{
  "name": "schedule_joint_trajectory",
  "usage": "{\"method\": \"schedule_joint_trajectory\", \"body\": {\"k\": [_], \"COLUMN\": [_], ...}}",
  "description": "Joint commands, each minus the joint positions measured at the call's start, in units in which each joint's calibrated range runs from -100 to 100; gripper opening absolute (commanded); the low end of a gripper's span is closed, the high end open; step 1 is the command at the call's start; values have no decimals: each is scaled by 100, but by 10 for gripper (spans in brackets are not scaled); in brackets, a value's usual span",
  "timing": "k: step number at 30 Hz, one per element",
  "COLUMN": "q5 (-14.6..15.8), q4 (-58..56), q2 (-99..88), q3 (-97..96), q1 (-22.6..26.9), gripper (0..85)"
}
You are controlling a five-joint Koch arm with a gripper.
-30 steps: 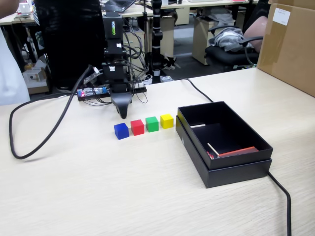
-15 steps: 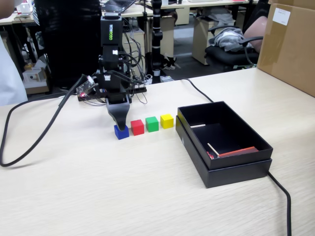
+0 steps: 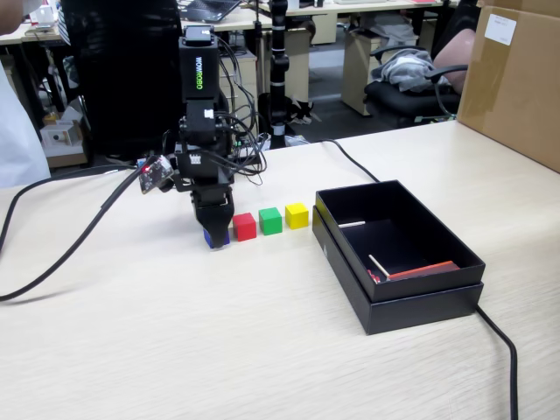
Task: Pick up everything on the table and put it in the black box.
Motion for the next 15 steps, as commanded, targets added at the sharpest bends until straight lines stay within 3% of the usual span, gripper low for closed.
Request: {"method": "schedule_joint_trajectory", "body": {"k": [1,3,11,15], "q5": [15,10,-39,34], "q4": [-1,25,-666,-1150], "q2": [9,9,-1150,-1713], "q3": [423,486,1556,2925], "q1": [-10,-34,-171,147], "gripper": [146,93,92,93]}}
